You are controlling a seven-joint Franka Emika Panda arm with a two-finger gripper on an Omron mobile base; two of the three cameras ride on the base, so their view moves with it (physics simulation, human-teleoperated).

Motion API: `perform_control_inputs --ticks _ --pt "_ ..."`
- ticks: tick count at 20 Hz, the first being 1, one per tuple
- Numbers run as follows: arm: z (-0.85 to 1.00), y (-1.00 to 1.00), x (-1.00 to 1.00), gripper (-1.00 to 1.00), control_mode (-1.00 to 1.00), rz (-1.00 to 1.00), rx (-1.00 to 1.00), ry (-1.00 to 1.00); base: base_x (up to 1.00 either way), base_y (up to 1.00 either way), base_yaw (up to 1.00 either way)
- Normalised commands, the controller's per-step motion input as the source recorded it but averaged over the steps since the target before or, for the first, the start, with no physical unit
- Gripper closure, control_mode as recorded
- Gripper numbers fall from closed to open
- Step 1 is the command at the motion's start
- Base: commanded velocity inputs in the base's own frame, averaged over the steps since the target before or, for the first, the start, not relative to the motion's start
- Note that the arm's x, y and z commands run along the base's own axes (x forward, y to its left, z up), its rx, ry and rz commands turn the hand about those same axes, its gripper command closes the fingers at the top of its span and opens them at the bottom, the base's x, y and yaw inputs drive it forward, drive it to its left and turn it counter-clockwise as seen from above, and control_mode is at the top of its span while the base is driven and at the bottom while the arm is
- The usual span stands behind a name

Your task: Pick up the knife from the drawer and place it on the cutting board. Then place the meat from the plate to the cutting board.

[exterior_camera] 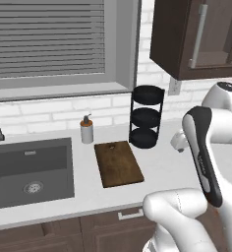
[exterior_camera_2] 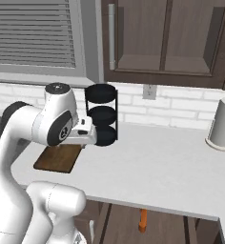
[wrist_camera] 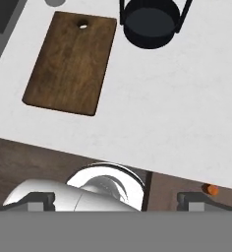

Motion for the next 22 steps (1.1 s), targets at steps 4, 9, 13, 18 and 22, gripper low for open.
perform_control_inputs --ticks 4,9,13,18,22 --pt "0.0 0.0 0.0 -1.0 1.0 0.0 0.0 0.0 -0.19 0.06 -0.08" --pt "0.0 0.0 0.0 -1.0 1.0 0.0 0.0 0.0 -0.74 0.49 -0.29" --pt "0.0 0.0 0.0 -1.0 1.0 0.0 0.0 0.0 -0.79 0.53 -0.28" --pt "0.0 0.0 0.0 -1.0 1.0 0.0 0.0 0.0 -0.34 0.37 -0.35" --pt "0.0 0.0 0.0 -1.0 1.0 0.0 0.0 0.0 0.0 0.01 -0.43"
